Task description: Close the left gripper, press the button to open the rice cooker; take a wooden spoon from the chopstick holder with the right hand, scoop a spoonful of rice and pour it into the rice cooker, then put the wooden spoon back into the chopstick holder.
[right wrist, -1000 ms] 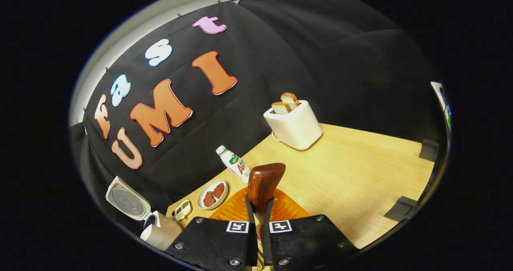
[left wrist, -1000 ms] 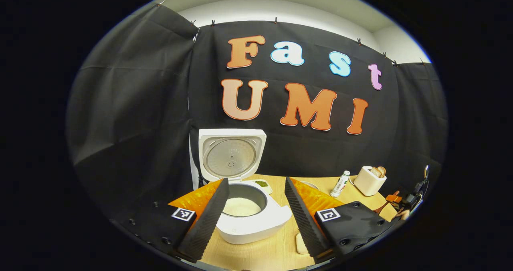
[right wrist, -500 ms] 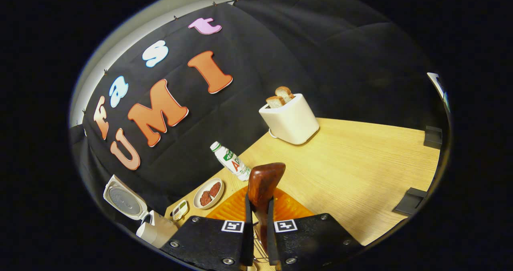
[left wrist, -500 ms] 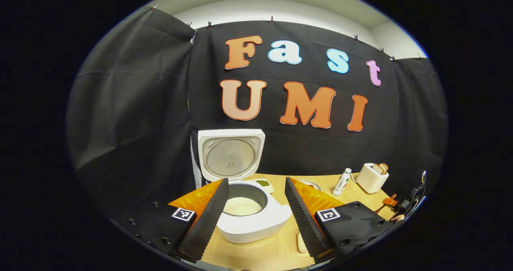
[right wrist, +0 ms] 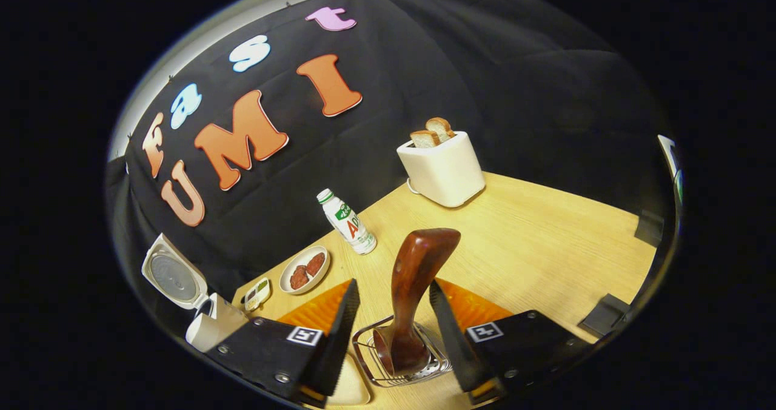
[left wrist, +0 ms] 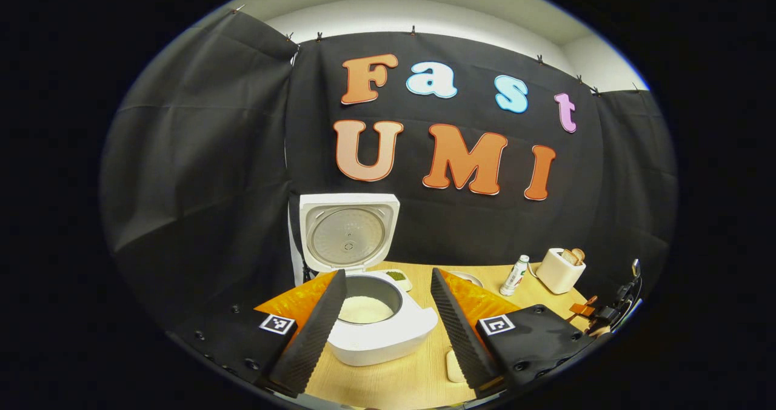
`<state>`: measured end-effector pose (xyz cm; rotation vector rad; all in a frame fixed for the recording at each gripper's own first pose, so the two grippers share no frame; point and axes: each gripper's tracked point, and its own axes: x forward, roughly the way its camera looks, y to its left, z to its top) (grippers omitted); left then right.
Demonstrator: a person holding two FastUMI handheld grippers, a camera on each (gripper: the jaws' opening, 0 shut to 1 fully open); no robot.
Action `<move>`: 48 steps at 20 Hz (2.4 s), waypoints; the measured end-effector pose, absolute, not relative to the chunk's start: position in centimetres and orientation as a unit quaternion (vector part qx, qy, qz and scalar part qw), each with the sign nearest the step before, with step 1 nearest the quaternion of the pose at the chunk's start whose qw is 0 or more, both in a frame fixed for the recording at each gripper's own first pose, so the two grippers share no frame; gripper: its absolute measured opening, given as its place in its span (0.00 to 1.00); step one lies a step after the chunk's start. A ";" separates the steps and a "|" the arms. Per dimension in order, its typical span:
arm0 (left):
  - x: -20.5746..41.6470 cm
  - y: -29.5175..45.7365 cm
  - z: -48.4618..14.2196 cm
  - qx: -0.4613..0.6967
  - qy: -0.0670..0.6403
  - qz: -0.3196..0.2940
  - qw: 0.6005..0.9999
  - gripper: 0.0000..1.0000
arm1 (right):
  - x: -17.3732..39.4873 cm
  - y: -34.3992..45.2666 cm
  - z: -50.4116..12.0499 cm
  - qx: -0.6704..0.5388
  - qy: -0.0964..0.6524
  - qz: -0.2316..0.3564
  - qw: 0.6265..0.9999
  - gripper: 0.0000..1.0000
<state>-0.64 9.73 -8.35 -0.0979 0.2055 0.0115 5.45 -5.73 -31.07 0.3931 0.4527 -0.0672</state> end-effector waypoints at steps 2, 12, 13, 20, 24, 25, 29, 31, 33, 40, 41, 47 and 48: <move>-0.7 9.8 -8.3 -0.051 0.100 0.006 0.994 0.96 | 5.0 -6.3 -30.7 0.175 0.229 -0.042 0.957 0.93; -0.3 11.2 -7.7 -0.060 0.091 0.008 0.994 0.96 | 2.6 -8.7 -22.2 0.079 0.201 -0.061 0.974 0.94; -0.1 11.5 -7.5 -0.060 0.088 0.011 0.994 0.96 | 2.6 -8.7 -20.8 0.070 0.190 -0.062 0.977 0.94; 2.0 13.0 -3.8 -0.052 0.055 0.024 0.997 0.99 | 1.9 -5.2 -13.0 0.069 0.135 -0.025 0.988 0.95; 4.8 12.7 0.1 -0.072 0.029 0.011 0.997 0.99 | 2.2 -3.7 -11.6 0.049 0.116 -0.010 0.992 0.95; 5.8 13.1 1.1 -0.071 0.025 0.015 0.997 0.99 | 2.1 -3.3 -11.4 0.042 0.114 -0.007 0.993 0.95; 10.1 14.3 4.0 -0.070 0.020 0.023 0.997 0.99 | 2.0 -2.5 -12.5 0.020 0.121 -0.005 0.992 0.95; 12.1 15.2 5.0 -0.064 0.024 0.030 0.997 0.98 | 2.0 -2.3 -12.8 0.018 0.126 -0.004 0.992 0.95; 14.1 15.6 5.8 -0.064 0.026 0.030 0.997 0.99 | 2.2 -2.0 -12.9 0.018 0.124 -0.003 0.992 0.95; 22.5 16.9 5.6 -0.038 0.060 0.032 0.997 0.98 | 2.6 -2.6 -13.8 0.027 0.128 -0.018 0.991 0.95; 23.7 16.9 5.3 -0.037 0.064 0.033 0.997 0.99 | 2.7 -2.7 -14.1 0.026 0.131 -0.020 0.991 0.95; 29.5 17.5 -0.1 -0.039 0.117 0.043 0.991 0.99 | 3.2 -4.2 -15.1 0.021 0.139 -0.043 0.989 0.95; 30.4 17.7 -1.2 -0.043 0.128 0.045 0.990 0.98 | 3.2 -4.5 -15.2 0.022 0.142 -0.047 0.989 0.95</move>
